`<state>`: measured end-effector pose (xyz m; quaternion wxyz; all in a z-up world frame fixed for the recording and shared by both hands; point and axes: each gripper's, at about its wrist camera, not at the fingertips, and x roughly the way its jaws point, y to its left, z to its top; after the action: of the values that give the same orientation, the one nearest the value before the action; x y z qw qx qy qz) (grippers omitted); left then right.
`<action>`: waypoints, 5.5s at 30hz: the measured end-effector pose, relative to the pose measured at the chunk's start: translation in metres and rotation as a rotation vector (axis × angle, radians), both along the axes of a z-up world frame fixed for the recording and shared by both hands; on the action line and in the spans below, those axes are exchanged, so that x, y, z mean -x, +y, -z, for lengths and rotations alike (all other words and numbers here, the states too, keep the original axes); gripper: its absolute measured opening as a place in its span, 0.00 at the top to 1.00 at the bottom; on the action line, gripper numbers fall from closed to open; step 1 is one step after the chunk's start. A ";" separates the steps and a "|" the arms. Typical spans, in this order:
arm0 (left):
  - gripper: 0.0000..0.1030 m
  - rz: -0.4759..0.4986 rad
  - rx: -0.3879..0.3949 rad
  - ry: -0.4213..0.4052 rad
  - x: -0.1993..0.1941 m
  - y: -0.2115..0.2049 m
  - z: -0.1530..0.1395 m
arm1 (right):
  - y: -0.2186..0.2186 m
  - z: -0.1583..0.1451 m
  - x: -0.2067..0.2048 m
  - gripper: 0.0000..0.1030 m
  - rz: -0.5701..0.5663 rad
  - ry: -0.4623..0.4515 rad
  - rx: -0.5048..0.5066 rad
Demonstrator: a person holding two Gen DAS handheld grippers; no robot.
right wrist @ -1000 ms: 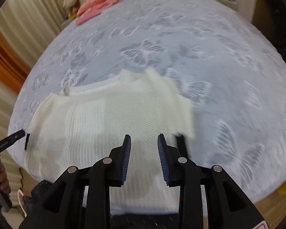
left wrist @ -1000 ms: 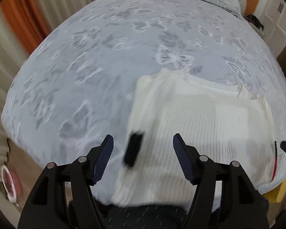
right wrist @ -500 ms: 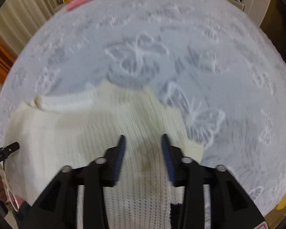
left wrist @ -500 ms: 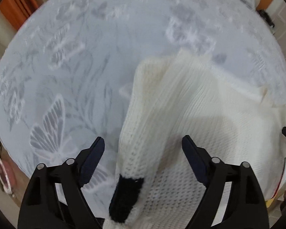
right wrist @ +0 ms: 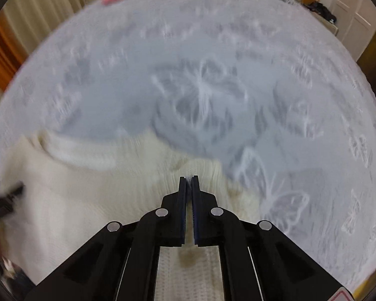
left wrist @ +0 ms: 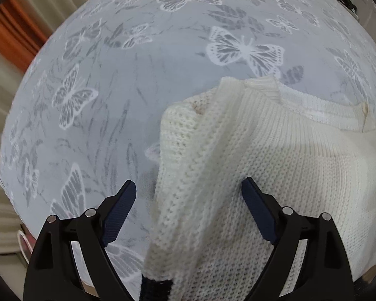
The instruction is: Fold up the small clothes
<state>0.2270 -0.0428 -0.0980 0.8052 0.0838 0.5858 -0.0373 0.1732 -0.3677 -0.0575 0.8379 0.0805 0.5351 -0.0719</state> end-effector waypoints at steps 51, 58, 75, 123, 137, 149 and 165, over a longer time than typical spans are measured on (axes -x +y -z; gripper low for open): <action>0.76 -0.143 0.676 0.060 0.094 0.054 -0.071 | 0.050 0.030 0.191 0.50 0.131 0.065 -0.168; 0.76 0.145 0.697 0.022 0.115 -0.064 -0.130 | 0.024 0.007 0.206 0.48 0.191 -0.013 -0.213; 0.24 0.210 0.341 -0.105 0.174 -0.074 -0.125 | -0.003 -0.035 0.165 0.29 0.143 -0.046 -0.449; 0.18 0.231 0.230 0.055 0.179 -0.086 -0.069 | -0.017 -0.026 0.176 0.31 0.158 -0.057 -0.205; 0.10 0.167 0.319 0.146 0.131 -0.126 -0.040 | -0.046 0.045 0.148 0.18 0.239 0.087 -0.422; 0.06 0.137 0.377 0.223 0.104 -0.135 -0.008 | -0.052 0.060 0.134 0.16 0.290 0.092 -0.547; 0.61 0.143 0.749 0.197 0.075 -0.054 -0.080 | 0.019 -0.049 0.123 0.55 0.049 -0.147 -0.583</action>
<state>0.1520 -0.0964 -0.0180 0.7153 -0.1792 0.5990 -0.3121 0.0504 -0.3485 -0.0088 0.8140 0.3353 0.4691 0.0705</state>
